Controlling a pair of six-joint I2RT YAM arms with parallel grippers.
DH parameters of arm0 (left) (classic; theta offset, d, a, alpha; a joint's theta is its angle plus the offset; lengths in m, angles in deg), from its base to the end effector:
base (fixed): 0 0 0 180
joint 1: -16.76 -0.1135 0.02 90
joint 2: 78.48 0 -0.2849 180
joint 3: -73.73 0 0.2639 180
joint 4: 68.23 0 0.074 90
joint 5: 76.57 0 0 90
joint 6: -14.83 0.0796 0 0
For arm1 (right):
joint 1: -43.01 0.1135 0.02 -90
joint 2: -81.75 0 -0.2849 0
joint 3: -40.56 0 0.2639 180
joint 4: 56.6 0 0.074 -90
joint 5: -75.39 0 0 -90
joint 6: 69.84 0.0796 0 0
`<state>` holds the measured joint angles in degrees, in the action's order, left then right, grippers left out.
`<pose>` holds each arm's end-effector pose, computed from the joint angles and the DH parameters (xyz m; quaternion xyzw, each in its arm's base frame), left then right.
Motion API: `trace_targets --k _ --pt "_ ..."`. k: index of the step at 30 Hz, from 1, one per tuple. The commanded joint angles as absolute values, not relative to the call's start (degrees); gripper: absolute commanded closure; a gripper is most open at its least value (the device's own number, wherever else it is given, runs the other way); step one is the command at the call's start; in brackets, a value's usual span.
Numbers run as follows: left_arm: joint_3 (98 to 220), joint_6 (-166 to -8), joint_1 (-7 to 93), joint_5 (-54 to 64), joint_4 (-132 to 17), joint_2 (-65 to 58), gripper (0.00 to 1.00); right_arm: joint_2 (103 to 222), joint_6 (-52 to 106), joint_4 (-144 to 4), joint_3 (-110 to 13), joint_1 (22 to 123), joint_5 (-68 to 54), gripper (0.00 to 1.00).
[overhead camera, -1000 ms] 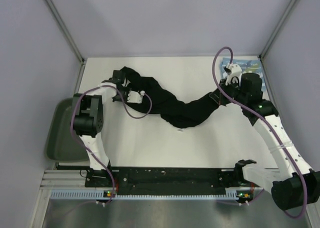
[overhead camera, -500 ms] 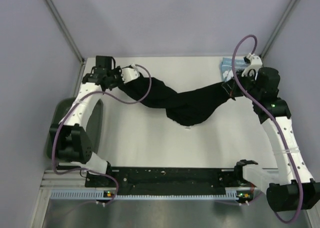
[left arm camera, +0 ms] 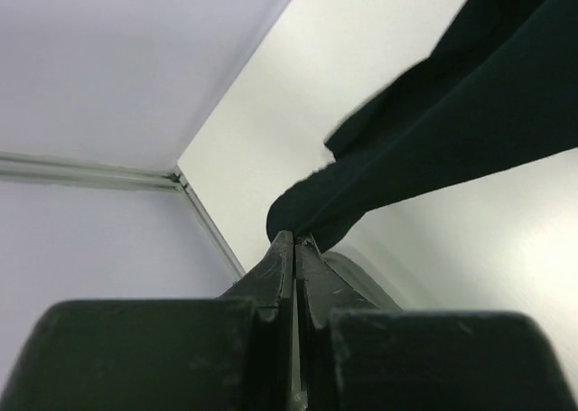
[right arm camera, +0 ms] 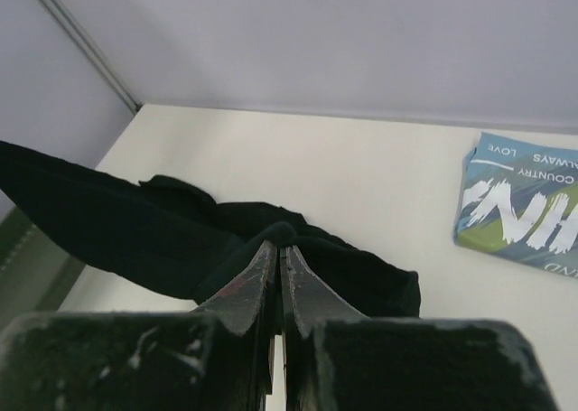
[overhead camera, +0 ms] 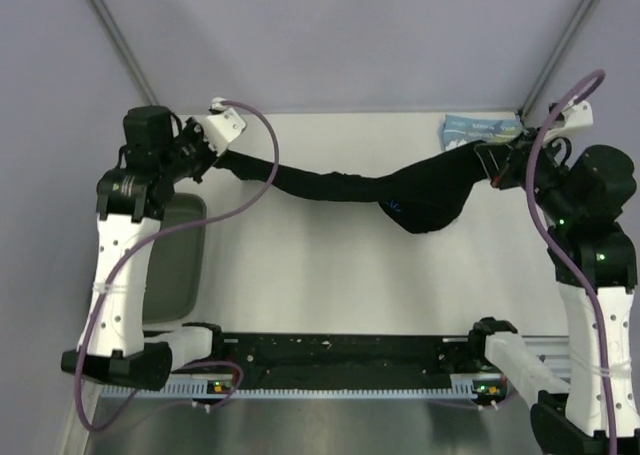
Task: Fold and stack the t-shirts
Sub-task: Flatten out the tshirt
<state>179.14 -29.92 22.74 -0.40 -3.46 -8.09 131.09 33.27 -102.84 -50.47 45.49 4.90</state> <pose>0.2684 -0.0472 0.4582 0.4257 0.7481 0.0693 0.5043 0.1787 0.0343 0.4933 -0.0474 0.7315 0.2140 0.6456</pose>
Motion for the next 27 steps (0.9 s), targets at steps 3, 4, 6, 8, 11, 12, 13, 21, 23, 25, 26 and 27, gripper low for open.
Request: trace_targets --k 3,4,6,8,11,12,13,21,23,25,26,27 --pt "184.5 -35.3 22.5 0.3 -0.5 -16.6 1.0 125.8 32.2 -107.3 -61.3 45.0 1.0 1.0" --pt "185.2 -35.3 22.5 0.9 -0.3 -17.7 1.0 125.2 31.7 -108.2 -63.0 45.0 0.1 1.0" --pt "187.1 -35.3 22.5 1.2 0.1 -19.5 1.0 124.0 31.1 -109.9 -66.5 45.0 -1.7 1.0" --pt "188.6 -35.8 22.5 1.2 0.5 -21.1 1.0 122.7 30.7 -111.5 -69.0 45.1 -2.6 1.0" --pt "190.4 -36.0 22.5 1.0 1.5 -23.0 1.0 121.3 30.4 -113.2 -72.2 45.1 -3.6 1.0" --pt "190.8 -36.0 22.5 1.2 1.6 -23.5 1.0 120.9 30.2 -113.6 -73.2 45.2 -4.1 1.0" --pt "191.1 -36.1 22.5 1.3 1.7 -23.9 1.0 120.8 29.9 -114.0 -73.9 45.2 -4.2 1.0" --pt "191.6 -36.1 22.5 3.5 0.0 -23.6 1.0 124.6 29.0 -114.1 -76.4 45.1 -4.5 1.0" --pt "192.0 -36.2 22.5 4.0 -0.5 -22.2 1.0 126.8 28.9 -113.5 -76.8 45.2 -4.1 1.0" --pt "192.1 -36.5 22.5 4.5 -1.6 -20.3 1.0 128.7 28.8 -112.0 -76.4 45.2 -3.5 1.0" --pt "192.1 -36.5 22.5 5.1 -2.4 -19.3 1.0 129.6 28.7 -111.1 -75.9 45.2 -3.2 1.0" --pt "192.1 -36.7 22.5 5.7 -3.1 -18.4 1.0 130.7 28.8 -109.9 -75.3 45.1 -2.9 1.0"
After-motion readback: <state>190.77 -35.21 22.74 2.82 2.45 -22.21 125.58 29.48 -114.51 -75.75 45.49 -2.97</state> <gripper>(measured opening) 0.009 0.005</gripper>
